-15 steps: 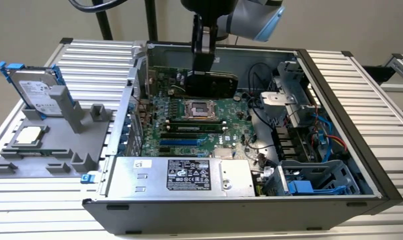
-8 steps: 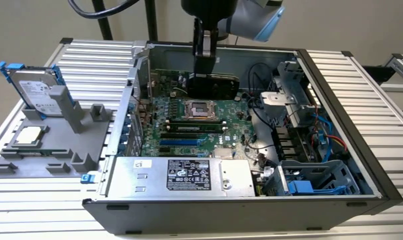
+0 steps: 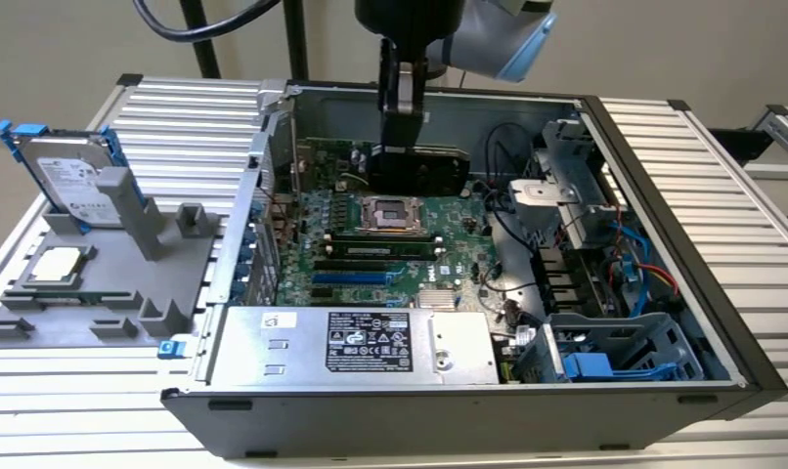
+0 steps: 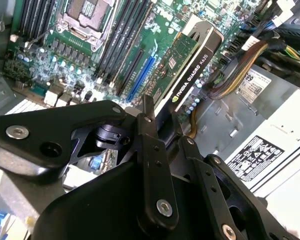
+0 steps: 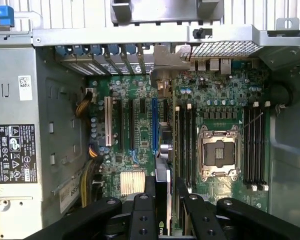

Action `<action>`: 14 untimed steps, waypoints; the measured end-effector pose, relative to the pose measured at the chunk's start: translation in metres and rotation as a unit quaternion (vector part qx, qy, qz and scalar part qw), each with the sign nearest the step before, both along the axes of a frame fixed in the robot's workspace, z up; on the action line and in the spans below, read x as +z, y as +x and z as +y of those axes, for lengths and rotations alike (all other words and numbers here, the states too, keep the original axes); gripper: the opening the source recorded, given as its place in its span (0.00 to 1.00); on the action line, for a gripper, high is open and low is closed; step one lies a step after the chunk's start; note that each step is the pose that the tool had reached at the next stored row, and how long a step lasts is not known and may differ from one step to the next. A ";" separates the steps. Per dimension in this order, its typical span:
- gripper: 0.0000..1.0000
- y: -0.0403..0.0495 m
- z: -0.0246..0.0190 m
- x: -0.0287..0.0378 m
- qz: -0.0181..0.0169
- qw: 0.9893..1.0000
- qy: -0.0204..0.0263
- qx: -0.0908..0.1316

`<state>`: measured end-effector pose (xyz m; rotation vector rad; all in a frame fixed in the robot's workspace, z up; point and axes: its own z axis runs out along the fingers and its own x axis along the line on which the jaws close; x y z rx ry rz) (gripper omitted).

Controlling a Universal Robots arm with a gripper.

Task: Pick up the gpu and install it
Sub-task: 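Insert the gpu into the slot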

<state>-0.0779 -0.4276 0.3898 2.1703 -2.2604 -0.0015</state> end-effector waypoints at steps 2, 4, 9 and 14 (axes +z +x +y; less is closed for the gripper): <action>0.00 0.0000 0.0000 -0.0010 0.000 1.000 0.000 0.000; 0.00 0.0000 0.0000 -0.0020 0.000 1.000 0.000 0.000; 0.00 0.0000 0.0000 -0.0046 0.000 1.000 0.000 0.000; 0.00 0.0000 0.0000 -0.0066 0.000 1.000 0.000 0.000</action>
